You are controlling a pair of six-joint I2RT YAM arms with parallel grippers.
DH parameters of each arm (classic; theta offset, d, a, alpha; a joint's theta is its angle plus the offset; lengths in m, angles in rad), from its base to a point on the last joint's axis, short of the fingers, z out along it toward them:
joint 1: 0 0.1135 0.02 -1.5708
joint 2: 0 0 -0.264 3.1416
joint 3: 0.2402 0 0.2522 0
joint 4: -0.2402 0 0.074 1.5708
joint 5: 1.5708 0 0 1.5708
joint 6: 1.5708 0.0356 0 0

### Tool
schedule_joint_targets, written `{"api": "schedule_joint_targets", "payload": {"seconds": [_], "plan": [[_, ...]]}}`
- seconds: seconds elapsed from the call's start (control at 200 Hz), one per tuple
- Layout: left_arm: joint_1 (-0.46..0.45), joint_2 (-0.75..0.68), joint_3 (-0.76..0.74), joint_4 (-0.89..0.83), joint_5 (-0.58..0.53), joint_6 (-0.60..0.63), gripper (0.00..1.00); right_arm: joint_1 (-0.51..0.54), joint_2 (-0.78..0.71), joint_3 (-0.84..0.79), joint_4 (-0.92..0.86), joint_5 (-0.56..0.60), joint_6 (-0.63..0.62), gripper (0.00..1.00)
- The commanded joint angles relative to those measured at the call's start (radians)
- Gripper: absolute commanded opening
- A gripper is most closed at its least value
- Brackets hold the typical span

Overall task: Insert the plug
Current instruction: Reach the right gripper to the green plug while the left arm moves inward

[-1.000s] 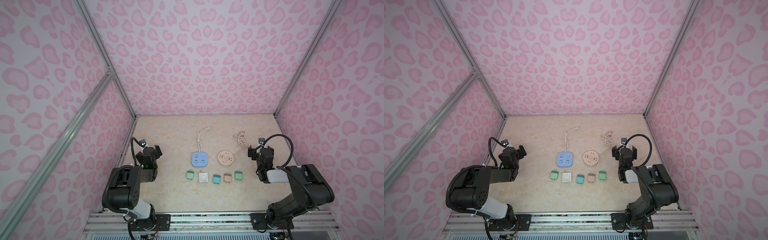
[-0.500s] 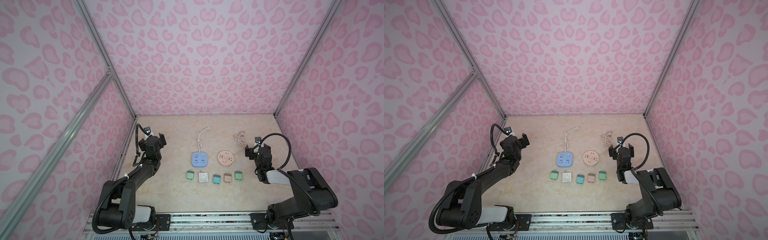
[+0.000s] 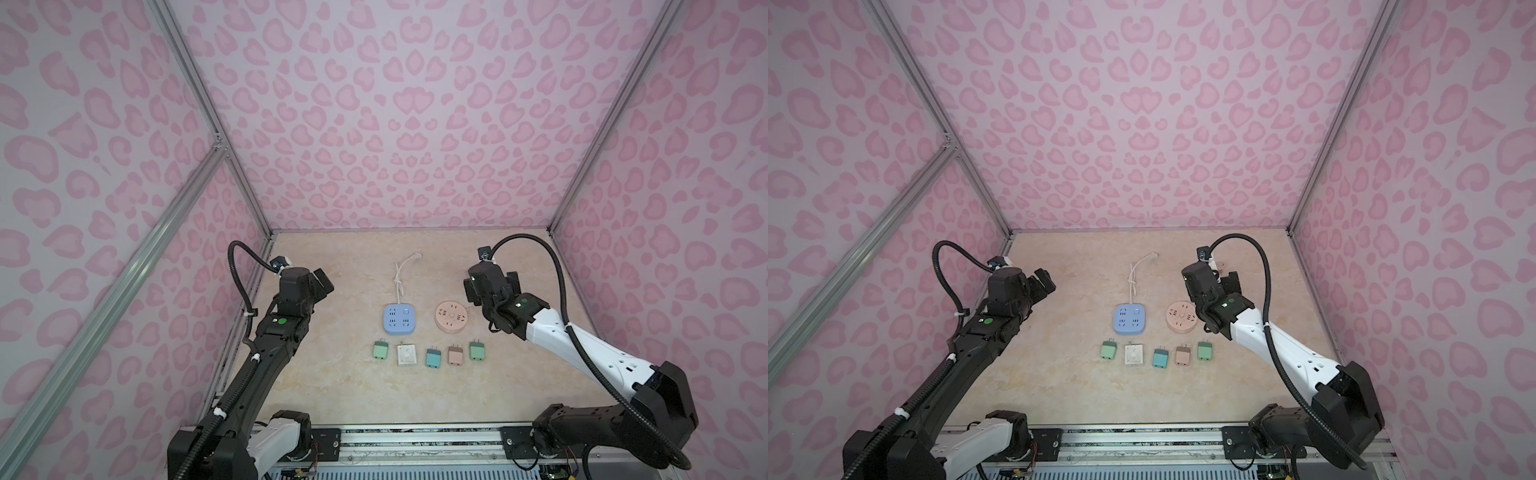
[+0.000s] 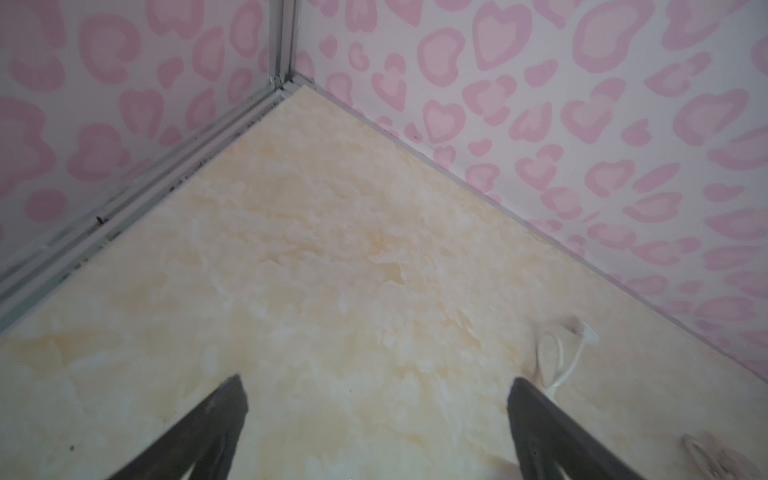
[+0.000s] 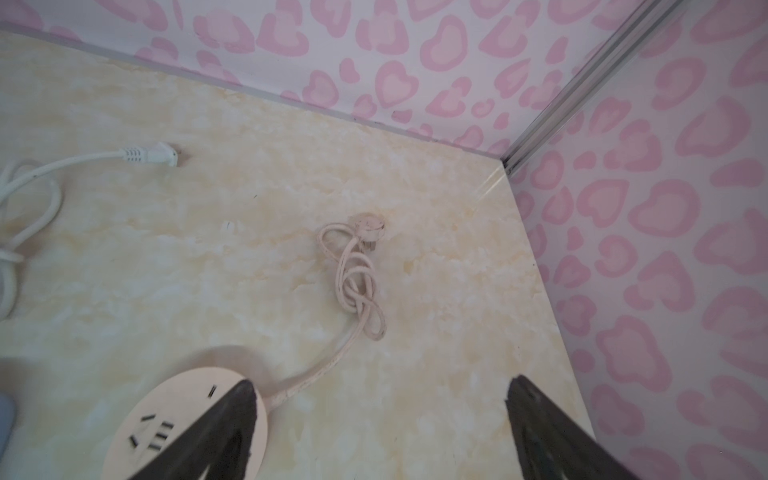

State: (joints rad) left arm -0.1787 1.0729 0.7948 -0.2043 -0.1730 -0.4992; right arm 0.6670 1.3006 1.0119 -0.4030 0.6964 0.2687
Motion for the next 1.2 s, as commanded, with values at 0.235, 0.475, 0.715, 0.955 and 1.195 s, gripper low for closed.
{"api": "schedule_joint_targets", "payload": {"seconds": [0.235,0.475,0.715,0.955,1.195], "plan": [[-0.291,-0.197,-0.069,-0.319,0.093,-0.125,0.98,0.108,-0.185,-0.179,-0.376,-0.268,0.374,0.79],[-0.367,-0.263,-0.196,-0.150,0.049,-0.161,0.98,0.104,-0.221,-0.350,-0.221,-0.374,0.464,0.76],[-0.421,-0.091,-0.122,-0.028,0.188,-0.164,0.99,0.072,-0.114,-0.344,-0.178,-0.402,0.490,0.73],[-0.567,0.074,0.022,-0.119,0.065,-0.118,0.98,0.023,-0.039,-0.324,-0.168,-0.491,0.453,0.59],[-0.605,0.125,0.017,-0.069,0.081,-0.154,0.98,0.023,-0.006,-0.348,-0.126,-0.528,0.457,0.55]]}}
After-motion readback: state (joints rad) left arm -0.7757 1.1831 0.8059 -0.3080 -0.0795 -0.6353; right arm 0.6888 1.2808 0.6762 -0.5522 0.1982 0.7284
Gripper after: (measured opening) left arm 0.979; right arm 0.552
